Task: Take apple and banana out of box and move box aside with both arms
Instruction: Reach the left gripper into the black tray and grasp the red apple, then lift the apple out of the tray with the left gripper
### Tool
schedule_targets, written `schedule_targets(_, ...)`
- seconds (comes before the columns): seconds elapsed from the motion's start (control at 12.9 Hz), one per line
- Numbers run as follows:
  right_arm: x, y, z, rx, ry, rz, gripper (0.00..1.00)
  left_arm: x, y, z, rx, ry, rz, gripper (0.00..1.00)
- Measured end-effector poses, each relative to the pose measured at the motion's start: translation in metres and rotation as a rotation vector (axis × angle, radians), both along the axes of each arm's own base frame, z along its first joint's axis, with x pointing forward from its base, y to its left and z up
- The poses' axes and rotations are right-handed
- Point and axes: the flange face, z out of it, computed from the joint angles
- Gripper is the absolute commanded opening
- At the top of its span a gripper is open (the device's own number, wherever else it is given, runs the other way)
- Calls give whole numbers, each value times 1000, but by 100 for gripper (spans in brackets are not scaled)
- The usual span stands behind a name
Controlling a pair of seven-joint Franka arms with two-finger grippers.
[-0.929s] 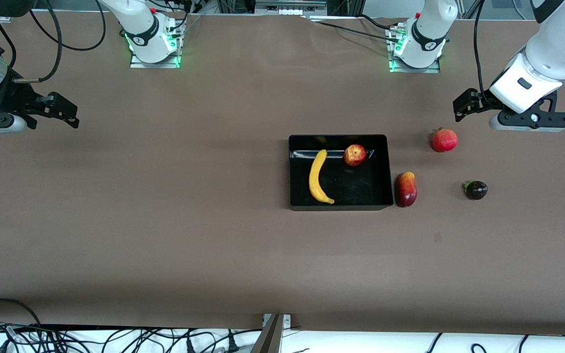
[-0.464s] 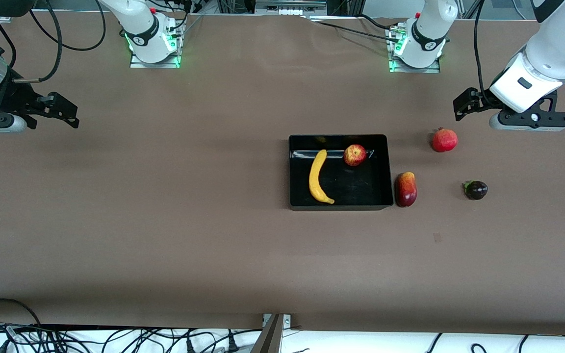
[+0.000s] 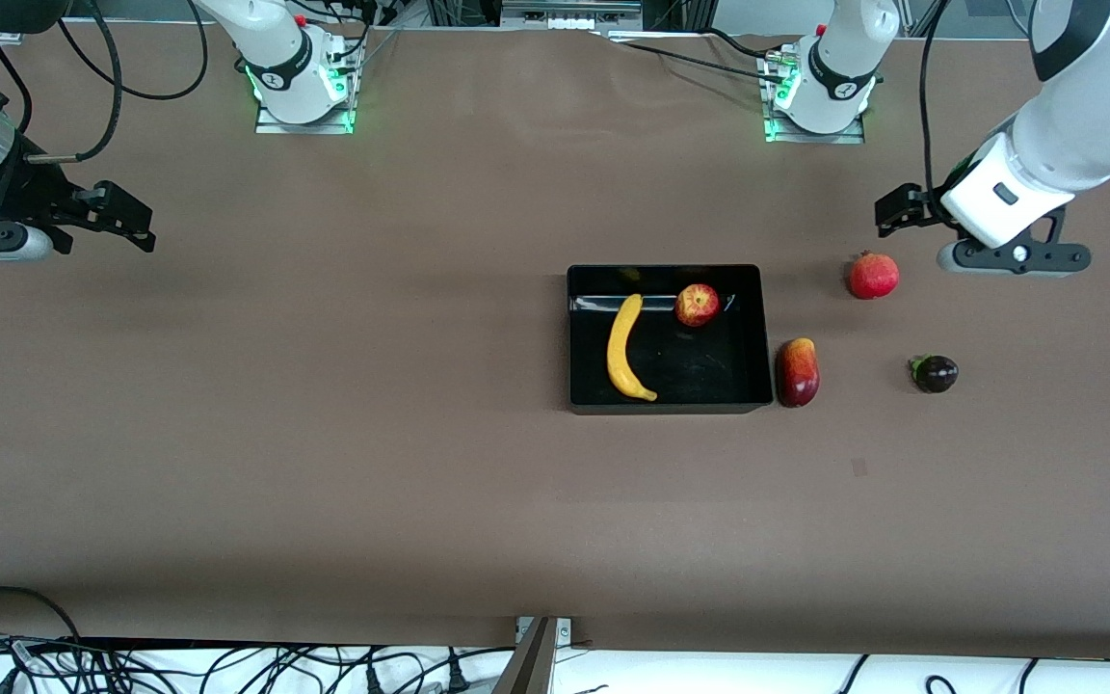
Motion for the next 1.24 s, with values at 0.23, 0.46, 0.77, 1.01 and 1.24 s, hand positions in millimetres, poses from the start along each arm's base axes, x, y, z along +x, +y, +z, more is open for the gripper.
schedule_targets(0.23, 0, 0, 0, 0, 0, 0, 100, 1, -55, -32, 5, 50, -27, 100)
schedule_targets(0.46, 0, 0, 0, 0, 0, -1, 100, 11, -134, -105, 3, 79, -20, 100)
schedule_targets(0.77, 0, 0, 0, 0, 0, -1, 100, 20, -170, -211, -39, 83, -30, 100)
schedule_targets(1.01, 0, 0, 0, 0, 1, -1, 100, -10, -183, -279, -28, 24, -30, 100)
schedule_targets(1.24, 0, 0, 0, 0, 1, -1, 100, -43, -184, -326, -3, 19, -4, 100)
